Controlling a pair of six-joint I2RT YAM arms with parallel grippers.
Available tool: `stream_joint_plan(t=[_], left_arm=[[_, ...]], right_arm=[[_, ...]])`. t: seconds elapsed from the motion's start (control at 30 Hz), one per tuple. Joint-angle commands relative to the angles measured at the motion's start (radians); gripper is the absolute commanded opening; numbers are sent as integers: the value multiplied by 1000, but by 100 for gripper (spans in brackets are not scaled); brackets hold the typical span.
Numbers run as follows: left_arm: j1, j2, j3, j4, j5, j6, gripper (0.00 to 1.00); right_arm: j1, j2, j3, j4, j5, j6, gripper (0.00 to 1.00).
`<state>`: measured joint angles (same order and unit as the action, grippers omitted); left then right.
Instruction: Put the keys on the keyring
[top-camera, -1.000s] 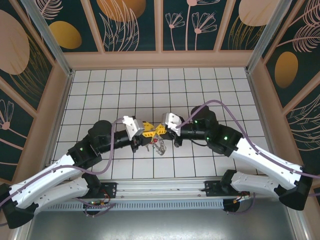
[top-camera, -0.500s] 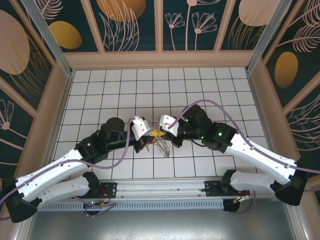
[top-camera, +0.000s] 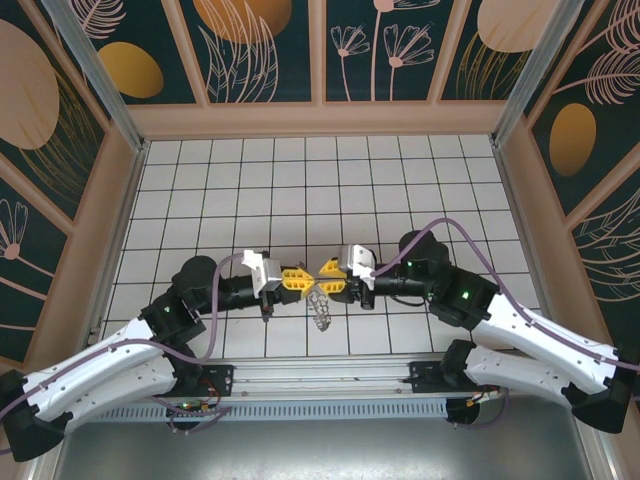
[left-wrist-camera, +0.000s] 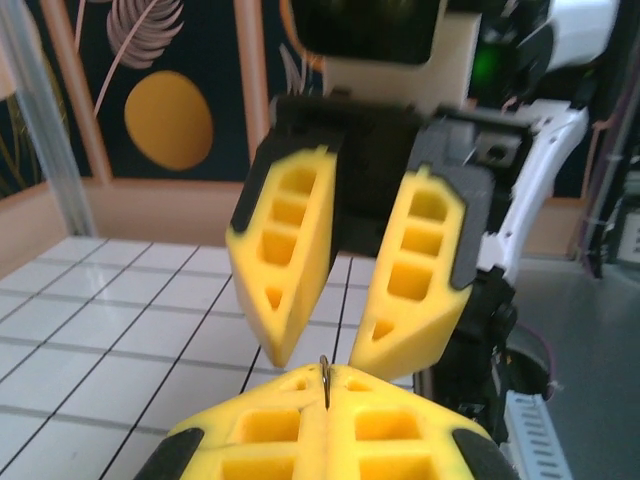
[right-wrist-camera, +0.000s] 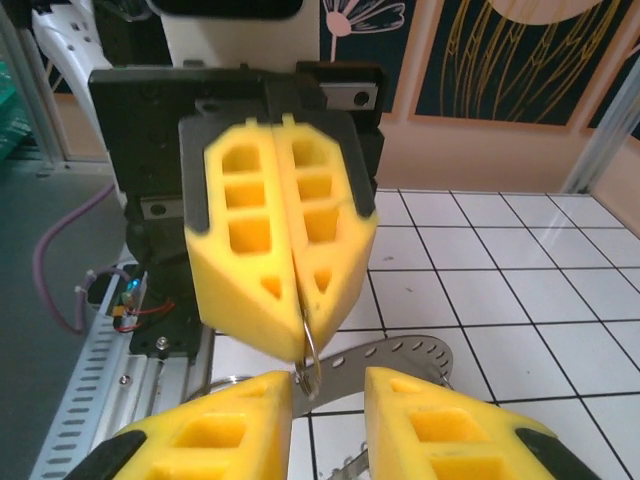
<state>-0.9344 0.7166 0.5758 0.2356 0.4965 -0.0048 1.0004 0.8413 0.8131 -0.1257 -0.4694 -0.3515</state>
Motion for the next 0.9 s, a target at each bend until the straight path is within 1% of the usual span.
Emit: stream_joint_plan(t=[0.0, 0.23, 0.4, 0.87], left_arm=[[1, -27, -1, 140, 78, -35, 0], [1, -41, -7, 162, 93, -49, 0], [2, -41, -16, 172, 93, -54, 0], [1, -41, -22, 176, 103, -62, 0]], right_arm=[[-4, -39, -23, 86, -40, 42, 25], [-8, -53, -35, 120, -93, 56, 26], [-10, -51, -61, 207, -161, 90, 26], [-13, 2, -75, 304, -195, 126, 20]])
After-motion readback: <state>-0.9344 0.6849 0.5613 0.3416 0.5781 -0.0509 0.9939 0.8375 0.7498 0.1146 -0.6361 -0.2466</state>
